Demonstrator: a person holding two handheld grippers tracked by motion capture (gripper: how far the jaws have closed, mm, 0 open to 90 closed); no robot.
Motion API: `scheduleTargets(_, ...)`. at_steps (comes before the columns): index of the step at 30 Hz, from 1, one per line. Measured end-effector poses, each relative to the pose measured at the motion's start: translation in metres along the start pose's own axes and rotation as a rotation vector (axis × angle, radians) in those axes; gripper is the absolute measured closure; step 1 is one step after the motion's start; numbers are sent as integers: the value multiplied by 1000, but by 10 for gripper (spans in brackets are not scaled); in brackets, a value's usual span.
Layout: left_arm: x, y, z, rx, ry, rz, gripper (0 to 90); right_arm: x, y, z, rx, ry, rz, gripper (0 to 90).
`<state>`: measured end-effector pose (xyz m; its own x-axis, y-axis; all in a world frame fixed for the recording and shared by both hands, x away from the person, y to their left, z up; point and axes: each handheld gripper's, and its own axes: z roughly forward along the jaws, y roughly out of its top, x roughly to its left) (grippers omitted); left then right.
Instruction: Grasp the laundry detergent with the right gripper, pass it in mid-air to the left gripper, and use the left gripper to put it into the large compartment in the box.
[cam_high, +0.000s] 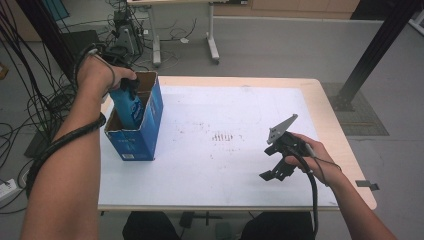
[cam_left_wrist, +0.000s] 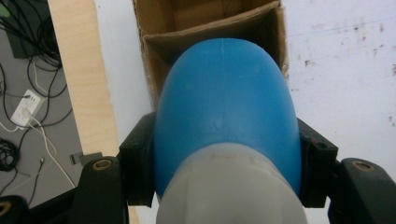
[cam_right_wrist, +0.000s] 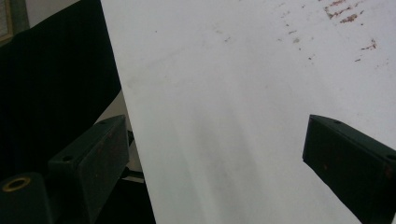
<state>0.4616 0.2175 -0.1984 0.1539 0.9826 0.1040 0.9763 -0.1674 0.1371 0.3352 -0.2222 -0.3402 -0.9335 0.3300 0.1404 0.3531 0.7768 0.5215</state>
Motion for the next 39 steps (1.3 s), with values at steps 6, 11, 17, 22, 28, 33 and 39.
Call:
scheduleTargets(6, -2, 0, 19, 8, 7, -1, 378, 0, 0, 0, 1, -1, 2, 74)
scheduleTargets(11, -5, -1, 34, -9, 13, 1, 378, -1, -1, 2, 2, 5, 5, 74)
scheduleTargets(17, -7, -2, 43, -6, 7, 0, 378, -2, -1, 3, 6, 6, 5, 74)
scheduleTargets(22, -8, -2, 50, 9, 11, 4, 378, -2, -1, 4, 3, 6, 4, 72)
scheduleTargets(28, -6, -5, 62, 16, 3, -7, 378, -2, -2, 5, 2, 11, 5, 73)
scheduleTargets(33, -5, -7, 67, 21, 9, -12, 378, -2, -2, 5, 6, 10, 7, 73)
scheduleTargets(39, -5, -8, 70, 17, 12, -18, 378, -2, -1, 5, 6, 10, 6, 74)
